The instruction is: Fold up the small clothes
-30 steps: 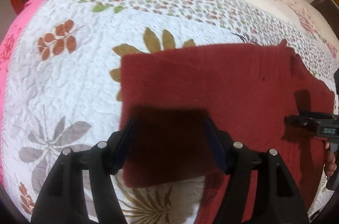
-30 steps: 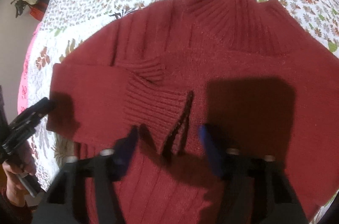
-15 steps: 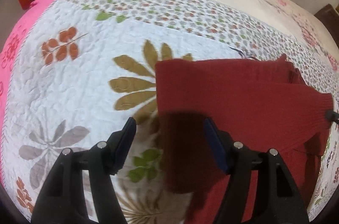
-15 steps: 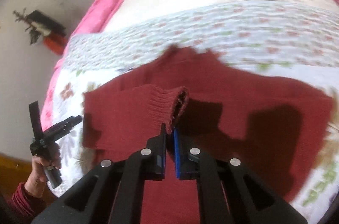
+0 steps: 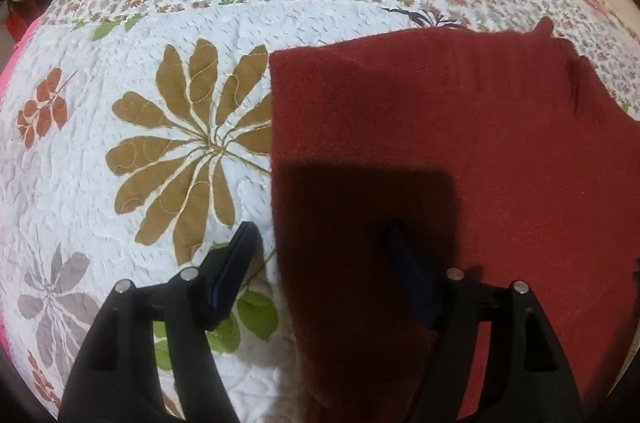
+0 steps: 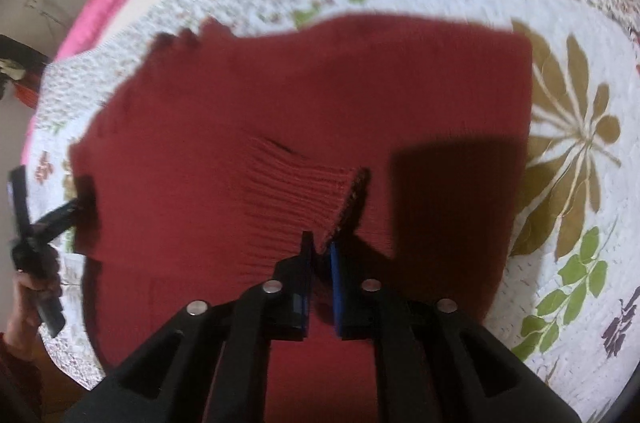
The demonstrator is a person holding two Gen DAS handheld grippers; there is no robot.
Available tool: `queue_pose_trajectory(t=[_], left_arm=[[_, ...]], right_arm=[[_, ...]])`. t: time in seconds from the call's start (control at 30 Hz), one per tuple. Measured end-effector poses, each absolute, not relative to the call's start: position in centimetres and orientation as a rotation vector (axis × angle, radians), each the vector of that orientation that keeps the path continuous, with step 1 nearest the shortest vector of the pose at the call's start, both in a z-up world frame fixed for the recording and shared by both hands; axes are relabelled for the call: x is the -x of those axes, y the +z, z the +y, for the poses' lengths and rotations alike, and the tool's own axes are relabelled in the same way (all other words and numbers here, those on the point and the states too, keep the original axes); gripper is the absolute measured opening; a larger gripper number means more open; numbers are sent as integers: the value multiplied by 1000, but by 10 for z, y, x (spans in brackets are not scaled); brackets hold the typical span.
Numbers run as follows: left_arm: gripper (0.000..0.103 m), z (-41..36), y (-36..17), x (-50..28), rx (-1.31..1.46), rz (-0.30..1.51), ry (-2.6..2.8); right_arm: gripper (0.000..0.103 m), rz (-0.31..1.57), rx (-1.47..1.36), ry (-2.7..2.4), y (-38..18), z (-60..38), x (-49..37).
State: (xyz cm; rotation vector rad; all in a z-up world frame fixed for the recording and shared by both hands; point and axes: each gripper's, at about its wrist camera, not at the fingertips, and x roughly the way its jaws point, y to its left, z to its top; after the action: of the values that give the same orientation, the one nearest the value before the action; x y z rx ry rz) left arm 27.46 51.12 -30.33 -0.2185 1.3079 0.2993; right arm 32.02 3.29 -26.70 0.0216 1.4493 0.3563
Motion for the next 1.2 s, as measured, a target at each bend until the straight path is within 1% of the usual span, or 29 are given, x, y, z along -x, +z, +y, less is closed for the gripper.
queue_pose_trajectory(t=[0.1,0.2,0.27,0.37,0.47,0.5,0.57,0.67,0.7,0.77,0.8,0.83,0.87,1.0,1.1,1.2], left_arm=[[69,509,-287,-276,225,1287,297],[69,498,-263,-273,228,1224,264],[69,484,-256,-275,248,1205,220],[69,463,-264,-280,228,1222,167],[69,454,-288,-282,203,1282,158],[71,454,-300,-282,208,1310,163],[74,455,-306,-279,206,1291,163],[73,453,-305,-279,192,1291,161],[73,454,-303,-278,195,1298,161],[73,455,-293,-273,210,1306,165],[73,456,-287,-269,222,1297,161],[75,457,-276,-259,234,1279,152],[80,454,-265,-250,231,1271,149],[87,458,-237,-193,211,1258,150],[87,465,-232,-138,218,1300,169],[87,470,-240,-85,217,1357,194]], right_arm=[[22,1427,-20,349,-257,27,-318],[23,1362,-17,366,-232,25,-314],[23,1342,-29,409,-223,30,-313],[23,1345,1,455,-225,47,-312],[23,1404,14,438,-250,53,-314],[20,1437,16,413,-264,53,-315],[18,1443,-6,409,-276,48,-314],[20,1439,-22,412,-274,42,-312],[22,1439,-13,412,-272,42,-311],[40,1419,-4,412,-257,40,-307],[52,1396,1,409,-247,39,-303],[55,1368,11,407,-238,36,-297],[55,1351,23,406,-230,33,-290],[55,1347,29,410,-203,4,-244],[55,1373,43,396,-196,-23,-200],[55,1432,25,373,-200,-53,-150]])
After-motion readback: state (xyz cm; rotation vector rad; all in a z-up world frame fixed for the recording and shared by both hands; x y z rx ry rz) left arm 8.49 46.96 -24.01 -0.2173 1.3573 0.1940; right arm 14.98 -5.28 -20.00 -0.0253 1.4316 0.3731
